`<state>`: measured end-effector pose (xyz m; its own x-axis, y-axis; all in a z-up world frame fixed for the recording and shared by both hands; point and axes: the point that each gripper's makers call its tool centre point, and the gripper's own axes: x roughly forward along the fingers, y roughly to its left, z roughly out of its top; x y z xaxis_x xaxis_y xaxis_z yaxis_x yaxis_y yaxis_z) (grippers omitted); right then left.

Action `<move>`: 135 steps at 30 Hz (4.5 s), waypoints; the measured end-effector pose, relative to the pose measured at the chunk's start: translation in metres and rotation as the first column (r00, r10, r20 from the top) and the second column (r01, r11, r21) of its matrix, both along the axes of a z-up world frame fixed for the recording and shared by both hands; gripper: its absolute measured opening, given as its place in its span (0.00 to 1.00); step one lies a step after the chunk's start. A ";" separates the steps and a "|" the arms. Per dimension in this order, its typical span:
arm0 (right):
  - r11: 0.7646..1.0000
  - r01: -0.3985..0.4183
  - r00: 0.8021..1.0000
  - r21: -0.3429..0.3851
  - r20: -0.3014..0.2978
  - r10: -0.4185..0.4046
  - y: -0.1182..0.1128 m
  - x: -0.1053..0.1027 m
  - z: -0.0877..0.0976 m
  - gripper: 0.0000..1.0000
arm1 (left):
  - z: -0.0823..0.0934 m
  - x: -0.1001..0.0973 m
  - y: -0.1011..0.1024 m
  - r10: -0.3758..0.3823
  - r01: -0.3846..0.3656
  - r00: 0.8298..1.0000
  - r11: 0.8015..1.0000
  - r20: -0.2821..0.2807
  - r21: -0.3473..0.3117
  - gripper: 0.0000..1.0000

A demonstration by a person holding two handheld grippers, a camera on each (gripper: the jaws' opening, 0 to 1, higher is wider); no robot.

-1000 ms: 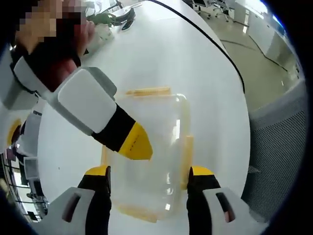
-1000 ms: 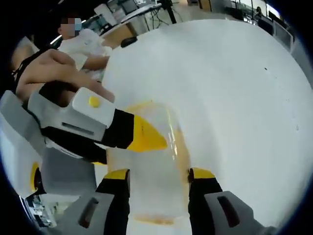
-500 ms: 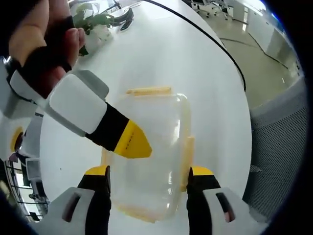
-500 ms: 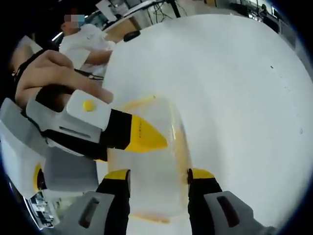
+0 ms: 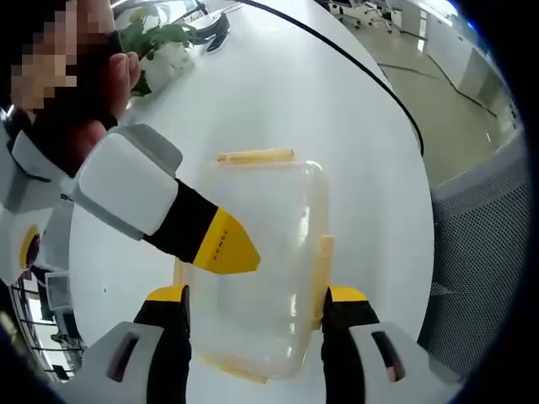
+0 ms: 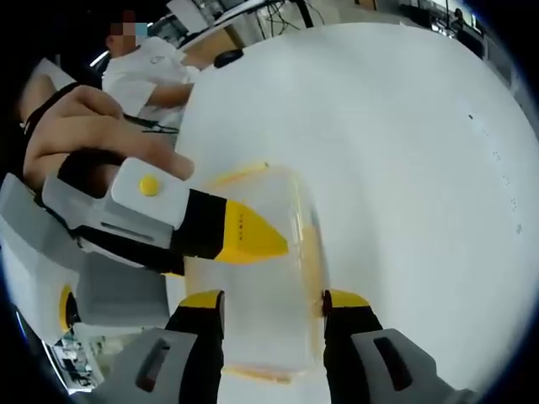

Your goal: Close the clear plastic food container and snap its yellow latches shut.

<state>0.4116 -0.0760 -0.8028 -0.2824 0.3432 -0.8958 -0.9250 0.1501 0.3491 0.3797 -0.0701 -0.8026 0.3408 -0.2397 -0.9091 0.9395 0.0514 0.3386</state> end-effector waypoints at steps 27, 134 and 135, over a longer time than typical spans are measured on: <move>0.984 -0.120 0.987 0.128 0.119 0.105 0.004 -0.014 0.008 0.87 | -0.001 -0.006 0.003 -0.025 0.030 0.990 0.999 -0.137 0.031 0.97; 0.991 -0.121 0.917 0.055 0.389 0.090 -0.028 -0.028 -0.025 0.86 | -0.034 0.007 0.038 -0.052 0.065 0.959 0.997 -0.277 0.038 0.90; 0.991 -0.121 0.916 0.065 0.392 0.086 -0.028 -0.028 -0.024 0.86 | -0.034 0.007 0.038 -0.051 0.064 0.959 0.997 -0.277 0.036 0.90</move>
<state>0.3834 -0.1042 -0.8270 0.0423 0.4117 -0.9103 -0.9990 0.0321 -0.0319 0.3871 -0.0322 -0.8361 0.0618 -0.2087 -0.9760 0.9977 -0.0147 0.0663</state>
